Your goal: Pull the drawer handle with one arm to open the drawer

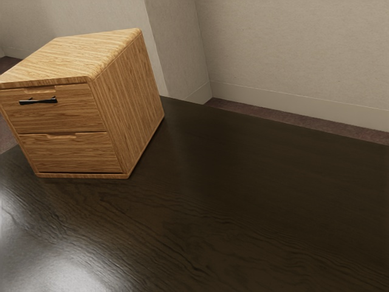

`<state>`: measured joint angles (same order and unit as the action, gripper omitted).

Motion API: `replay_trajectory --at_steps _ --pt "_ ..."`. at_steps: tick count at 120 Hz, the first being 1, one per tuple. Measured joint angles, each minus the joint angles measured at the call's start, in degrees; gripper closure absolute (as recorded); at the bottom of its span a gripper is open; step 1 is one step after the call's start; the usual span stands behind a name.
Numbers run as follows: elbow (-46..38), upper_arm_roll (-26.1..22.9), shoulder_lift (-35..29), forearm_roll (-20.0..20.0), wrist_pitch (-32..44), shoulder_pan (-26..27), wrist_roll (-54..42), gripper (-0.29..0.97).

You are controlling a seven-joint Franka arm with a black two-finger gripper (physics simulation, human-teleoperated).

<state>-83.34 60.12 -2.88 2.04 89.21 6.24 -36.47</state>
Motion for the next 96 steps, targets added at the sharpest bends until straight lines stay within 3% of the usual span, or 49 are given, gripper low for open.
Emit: replay_trajectory --at_steps 22,32,40,55,74,92,96 --pt "0.64 -0.13 -0.19 -0.08 -0.10 0.04 1.05 0.00" --pt "11.56 -3.80 -1.43 -0.93 -1.51 -1.01 -0.32 0.00" --pt "15.08 -5.52 -4.11 -0.70 -0.53 1.17 -3.66 0.00" --pt "13.18 -6.36 -7.83 1.42 5.94 0.91 -12.83 0.00" --pt "11.04 -6.58 -3.27 2.60 11.87 1.92 -23.15 0.00" --pt "9.35 -6.48 -3.26 0.09 13.24 0.86 -30.74 0.01" --pt "8.06 -9.95 -3.45 -0.32 13.52 -2.98 -32.29 0.02"
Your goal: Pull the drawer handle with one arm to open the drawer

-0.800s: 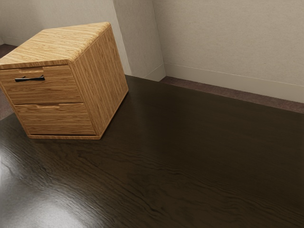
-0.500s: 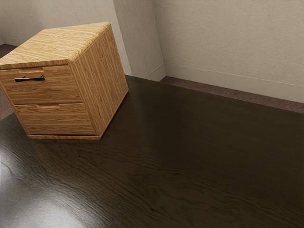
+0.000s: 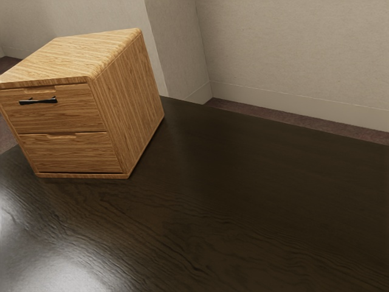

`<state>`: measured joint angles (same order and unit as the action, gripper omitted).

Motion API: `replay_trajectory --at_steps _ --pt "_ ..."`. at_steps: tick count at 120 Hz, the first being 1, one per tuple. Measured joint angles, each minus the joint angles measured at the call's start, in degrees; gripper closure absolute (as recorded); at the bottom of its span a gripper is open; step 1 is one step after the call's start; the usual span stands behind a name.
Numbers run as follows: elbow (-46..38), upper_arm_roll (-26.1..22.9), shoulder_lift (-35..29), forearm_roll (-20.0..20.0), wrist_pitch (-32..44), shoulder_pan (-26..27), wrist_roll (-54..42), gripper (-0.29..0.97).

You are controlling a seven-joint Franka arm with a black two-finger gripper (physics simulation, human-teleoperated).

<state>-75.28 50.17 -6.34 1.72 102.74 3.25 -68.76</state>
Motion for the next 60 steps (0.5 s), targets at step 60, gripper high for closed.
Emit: replay_trajectory --at_steps 60 --pt "-31.78 -11.35 -19.34 -1.13 23.24 -11.15 -19.91 0.16"
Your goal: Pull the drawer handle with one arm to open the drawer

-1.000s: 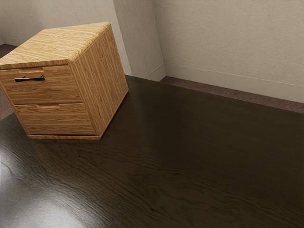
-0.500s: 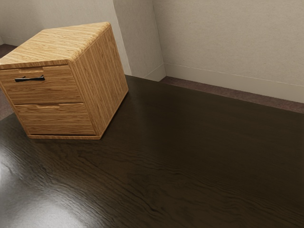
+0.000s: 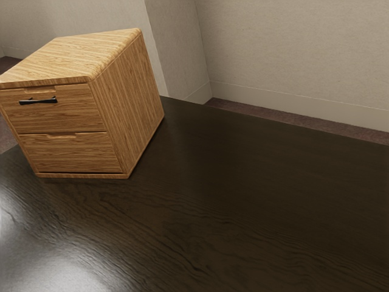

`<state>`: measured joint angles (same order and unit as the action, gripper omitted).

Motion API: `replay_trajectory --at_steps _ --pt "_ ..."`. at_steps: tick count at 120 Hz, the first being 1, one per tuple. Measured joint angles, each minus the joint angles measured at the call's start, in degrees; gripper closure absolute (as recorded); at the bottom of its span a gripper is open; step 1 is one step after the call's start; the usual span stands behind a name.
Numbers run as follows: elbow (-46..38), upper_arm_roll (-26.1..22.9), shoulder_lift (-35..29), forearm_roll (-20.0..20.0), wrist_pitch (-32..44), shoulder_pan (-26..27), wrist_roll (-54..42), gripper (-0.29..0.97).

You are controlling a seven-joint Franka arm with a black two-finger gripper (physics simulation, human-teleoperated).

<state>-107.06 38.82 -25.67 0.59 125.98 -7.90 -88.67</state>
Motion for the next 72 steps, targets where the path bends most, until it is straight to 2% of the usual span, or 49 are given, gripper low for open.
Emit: replay_trajectory --at_steps 7,18,35,63,68,72 --pt "0.49 7.27 -0.24 -2.86 2.51 8.97 -1.59 0.16" --pt "0.47 10.63 -1.61 -5.92 5.57 14.55 -3.81 0.17" --pt "-1.78 11.68 -2.73 -8.50 8.89 19.10 -6.58 0.18" --pt "-4.45 13.26 -5.18 -10.71 12.90 20.12 -9.72 0.25" --pt "-3.92 13.80 -5.16 -10.88 13.47 21.81 -10.12 0.28" --pt "-2.77 16.47 -5.13 -11.01 13.91 25.37 -10.41 0.30"
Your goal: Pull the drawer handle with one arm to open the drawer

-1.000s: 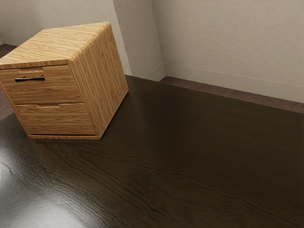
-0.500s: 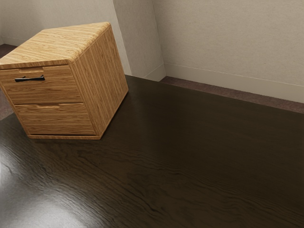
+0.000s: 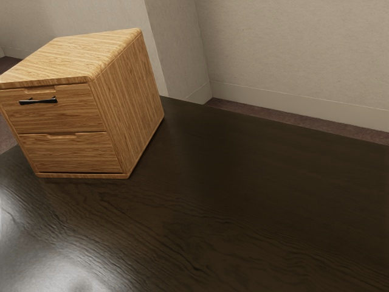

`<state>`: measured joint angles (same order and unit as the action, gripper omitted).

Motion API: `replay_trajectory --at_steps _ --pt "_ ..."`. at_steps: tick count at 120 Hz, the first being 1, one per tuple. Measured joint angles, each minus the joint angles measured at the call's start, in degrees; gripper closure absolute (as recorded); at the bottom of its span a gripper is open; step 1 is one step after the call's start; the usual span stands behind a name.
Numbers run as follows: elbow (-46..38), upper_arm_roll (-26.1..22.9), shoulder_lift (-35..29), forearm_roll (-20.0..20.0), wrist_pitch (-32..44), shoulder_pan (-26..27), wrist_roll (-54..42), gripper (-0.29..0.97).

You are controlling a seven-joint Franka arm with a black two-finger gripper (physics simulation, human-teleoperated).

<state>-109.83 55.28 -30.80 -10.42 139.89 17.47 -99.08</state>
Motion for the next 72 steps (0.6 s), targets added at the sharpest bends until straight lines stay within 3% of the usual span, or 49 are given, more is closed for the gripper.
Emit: replay_trajectory --at_steps 7,15,47,72 --pt "2.10 5.33 0.03 -0.69 0.62 6.51 -0.47 0.33" --pt "2.97 7.67 0.04 -1.51 1.27 9.53 -0.90 0.36" --pt "3.07 8.62 0.14 -2.80 2.79 11.17 -2.13 0.58" --pt "3.39 10.68 0.77 -2.80 3.10 14.31 -2.39 0.62"
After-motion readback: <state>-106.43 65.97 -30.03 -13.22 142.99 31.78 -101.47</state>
